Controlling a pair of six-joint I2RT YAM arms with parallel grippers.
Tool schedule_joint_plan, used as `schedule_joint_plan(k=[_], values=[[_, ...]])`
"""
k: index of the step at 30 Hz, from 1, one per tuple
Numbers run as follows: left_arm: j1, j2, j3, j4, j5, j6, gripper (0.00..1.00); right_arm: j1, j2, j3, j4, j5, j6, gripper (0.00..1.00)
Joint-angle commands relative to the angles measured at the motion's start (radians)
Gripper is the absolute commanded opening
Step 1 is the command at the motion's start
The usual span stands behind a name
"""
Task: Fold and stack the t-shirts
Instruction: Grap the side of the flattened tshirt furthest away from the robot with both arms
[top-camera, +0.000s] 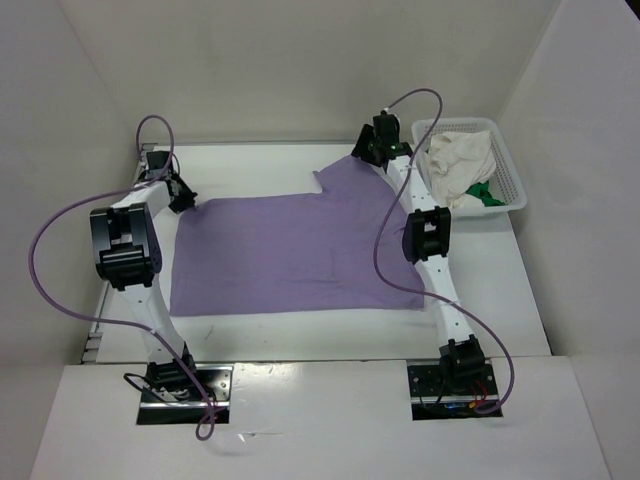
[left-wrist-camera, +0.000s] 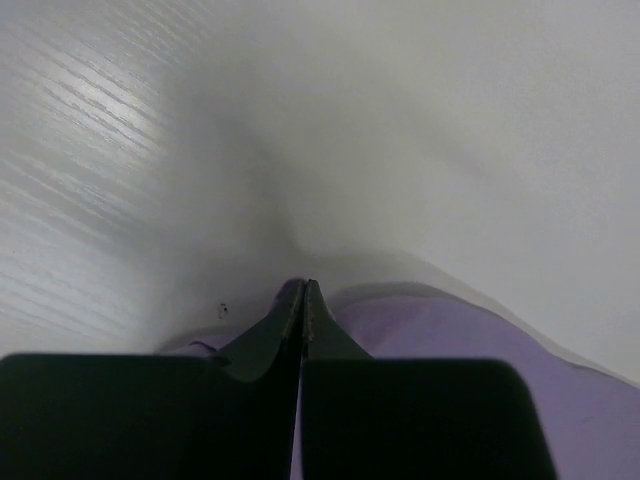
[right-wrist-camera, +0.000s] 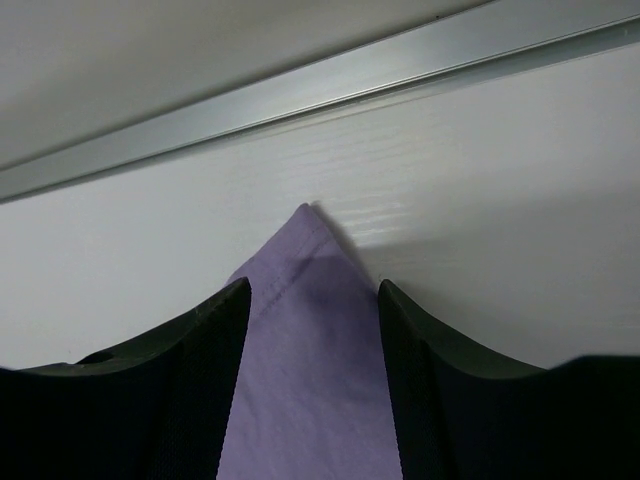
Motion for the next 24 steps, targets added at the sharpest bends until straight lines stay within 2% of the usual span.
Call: schedule_joint_plan(k=[1, 7, 12, 15, 18, 21, 22, 24], values=[[-0.004, -0.092, -0.025, 0.022, 0.029, -0.016, 0.00, -0.042, 0.060, 0.069, -0.083, -0.033, 0.086, 0.60], [-0.004, -0.118, -0.051, 0.034, 0.049, -0.025, 0.00, -0.055, 0.069, 0.043, -0.081, -0.077, 0.135, 0.60], [-0.004, -0.098, -0.037, 0.044, 0.067, -0.036, 0.00, -0.055, 0.078, 0.043, -0.081, -0.107, 0.135, 0.42], [-0.004, -0.080, -0.023, 0.044, 0.067, -0.036, 0.00, -0.055, 0.078, 0.043, -0.081, -0.130, 0.135, 0.42], [-0.004, -0.071, -0.014, 0.044, 0.067, -0.036, 0.00, -0.046, 0.078, 0.043, -0.092, -0.130, 0.111, 0.48], [-0.004, -0.071, -0.014, 0.044, 0.076, -0.045, 0.00, -0.035, 0.078, 0.043, -0.103, -0.140, 0.102, 0.48], [-0.004, -0.071, -0.014, 0.044, 0.076, -0.045, 0.00, -0.035, 0.078, 0.043, -0.112, -0.149, 0.102, 0.43], [-0.004, -0.071, -0.014, 0.044, 0.076, -0.045, 0.00, -0.035, 0.078, 0.043, -0.112, -0.160, 0.102, 0.39]])
